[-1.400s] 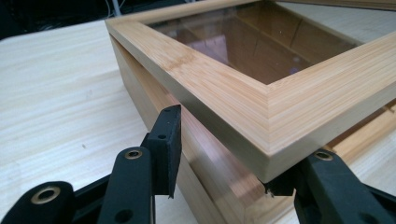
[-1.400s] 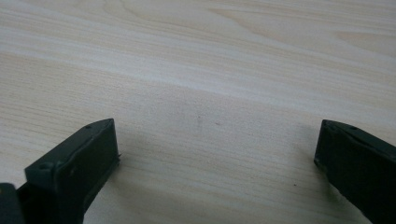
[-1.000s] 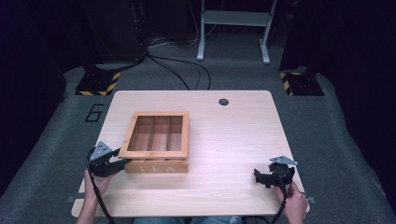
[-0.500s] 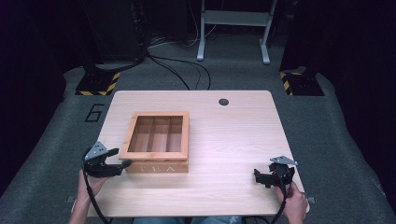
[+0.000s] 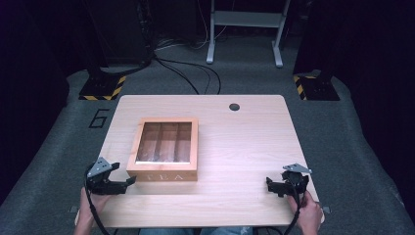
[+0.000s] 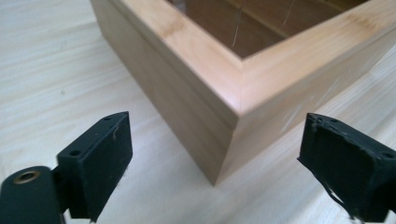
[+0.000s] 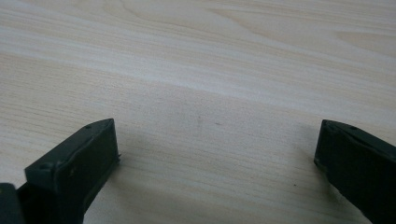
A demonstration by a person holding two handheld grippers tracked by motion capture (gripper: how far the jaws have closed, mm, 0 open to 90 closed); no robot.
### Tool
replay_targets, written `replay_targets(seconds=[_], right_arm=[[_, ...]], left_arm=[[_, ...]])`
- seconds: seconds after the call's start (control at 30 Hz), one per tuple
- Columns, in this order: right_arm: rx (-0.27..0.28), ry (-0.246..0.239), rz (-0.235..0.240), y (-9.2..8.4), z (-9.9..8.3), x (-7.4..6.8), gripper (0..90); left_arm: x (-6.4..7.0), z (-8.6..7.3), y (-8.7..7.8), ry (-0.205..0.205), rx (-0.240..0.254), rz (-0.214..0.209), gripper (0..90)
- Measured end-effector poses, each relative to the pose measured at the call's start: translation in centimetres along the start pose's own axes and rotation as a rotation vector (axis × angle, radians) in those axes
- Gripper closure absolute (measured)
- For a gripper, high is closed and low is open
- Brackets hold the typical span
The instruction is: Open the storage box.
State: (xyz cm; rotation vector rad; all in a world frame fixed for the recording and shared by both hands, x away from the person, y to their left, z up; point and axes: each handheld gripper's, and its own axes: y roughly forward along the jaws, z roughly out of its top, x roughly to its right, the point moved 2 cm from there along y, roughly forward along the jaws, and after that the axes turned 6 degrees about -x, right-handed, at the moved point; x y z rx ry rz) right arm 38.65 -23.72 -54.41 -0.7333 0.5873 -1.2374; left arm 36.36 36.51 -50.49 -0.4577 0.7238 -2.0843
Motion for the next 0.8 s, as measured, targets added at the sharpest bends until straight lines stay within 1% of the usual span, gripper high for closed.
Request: replay_targets(seconds=[0.1,0.13,0.2,0.33,0.37,0.5,0.57,0.63,0.67,0.77,0.8], right_arm=[[0.000,0.000,0.000,0.0,0.0,0.0,0.0],[0.000,-0.001,0.000,0.0,0.0,0.0,0.0],[0.000,0.000,0.000,0.0,0.0,0.0,0.0],[0.000,0.000,-0.001,0.0,0.0,0.0,0.0],[-0.001,-0.001,0.000,0.0,0.0,0.0,0.0],[0.000,0.000,-0.001,0.0,0.0,0.0,0.0],[0.000,0.000,-0.001,0.0,0.0,0.0,0.0],[0.000,0.000,-0.001,0.0,0.0,0.0,0.0],[0.000,0.000,0.000,0.0,0.0,0.0,0.0],[0.000,-0.001,0.000,0.0,0.0,0.0,0.0],[-0.001,0.001,-0.001,0.0,0.0,0.0,0.0]], left_arm=[[-0.1,-1.3,0.0,-0.018,-0.031,0.018,3.1],[-0.1,-1.7,0.1,-0.037,-0.031,0.027,2.2],[-0.3,-2.6,0.1,-0.054,-0.059,0.032,0.2],[-0.5,-3.8,0.4,-0.079,-0.090,0.054,0.0],[-0.6,-3.9,0.5,-0.082,-0.100,0.070,0.0],[-0.4,-4.2,1.0,-0.084,-0.118,0.084,0.0],[-0.3,-4.0,1.3,-0.069,-0.133,0.104,0.0],[-0.3,-3.9,1.6,-0.067,-0.157,0.110,0.0],[-0.2,-3.9,1.7,-0.054,-0.169,0.122,0.0],[-0.2,-3.8,1.9,-0.055,-0.165,0.141,0.0],[-0.2,-3.8,1.9,-0.054,-0.170,0.142,0.0]])
